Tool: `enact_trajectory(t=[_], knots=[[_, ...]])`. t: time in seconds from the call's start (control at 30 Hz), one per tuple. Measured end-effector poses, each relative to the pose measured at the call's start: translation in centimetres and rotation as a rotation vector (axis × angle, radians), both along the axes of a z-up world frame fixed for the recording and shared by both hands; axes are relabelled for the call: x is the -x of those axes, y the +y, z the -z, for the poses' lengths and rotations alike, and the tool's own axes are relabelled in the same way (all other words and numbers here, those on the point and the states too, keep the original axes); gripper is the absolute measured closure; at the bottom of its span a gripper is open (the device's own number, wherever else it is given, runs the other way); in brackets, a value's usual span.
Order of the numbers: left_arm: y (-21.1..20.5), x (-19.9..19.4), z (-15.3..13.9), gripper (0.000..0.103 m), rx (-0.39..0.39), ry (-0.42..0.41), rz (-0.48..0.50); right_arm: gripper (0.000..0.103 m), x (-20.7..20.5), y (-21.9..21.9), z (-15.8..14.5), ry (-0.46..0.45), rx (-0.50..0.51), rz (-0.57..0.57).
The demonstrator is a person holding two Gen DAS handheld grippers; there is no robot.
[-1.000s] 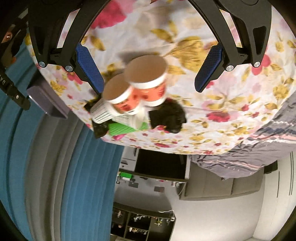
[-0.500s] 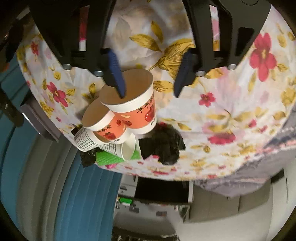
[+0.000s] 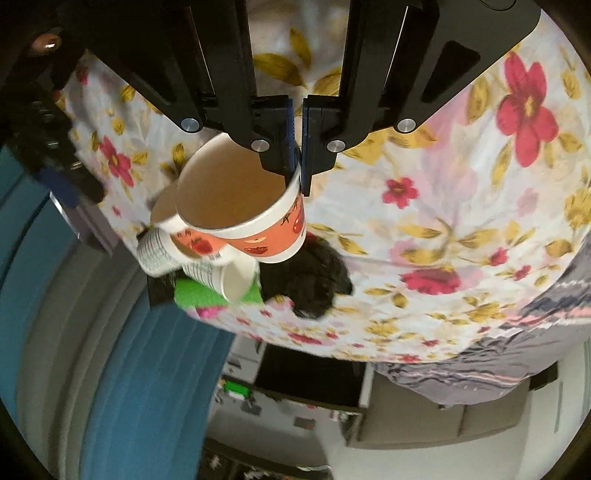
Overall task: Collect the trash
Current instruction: 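Grasp an orange-white paper cup with the left tool while the right tool grasps another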
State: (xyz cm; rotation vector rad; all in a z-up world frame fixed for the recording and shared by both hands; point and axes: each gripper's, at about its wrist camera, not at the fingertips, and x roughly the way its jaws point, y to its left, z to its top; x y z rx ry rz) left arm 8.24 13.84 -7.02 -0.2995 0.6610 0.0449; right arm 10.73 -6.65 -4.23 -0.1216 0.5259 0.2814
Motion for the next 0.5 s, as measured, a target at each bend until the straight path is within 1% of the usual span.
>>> enact_trajectory(t=[0.1,0.2,0.3,0.4,0.5], knots=[[1.1,1.1,-0.6,0.101,0.007,-0.026,-0.038,0.034,-0.7,1.2,0.6,0.025,0.026,-0.027],[2.5,2.0,-1.0,0.101,0.033,-0.046,-0.078,0.036,-1.4,2.3,1.2,0.041,0.053,-0.047],[3.4,2.4,-1.4,0.101,0.048,-0.06,-0.092,0.04,-2.0,3.4,1.6,0.05,0.075,-0.053],[3.7,2.5,-1.6,0.101,0.057,-0.07,-0.09,0.047,-2.6,4.3,2.0,0.054,0.102,-0.057],[3.8,2.6,-1.7,0.101,0.066,-0.078,-0.081,0.058,-3.2,5.0,2.3,0.057,0.122,-0.06]])
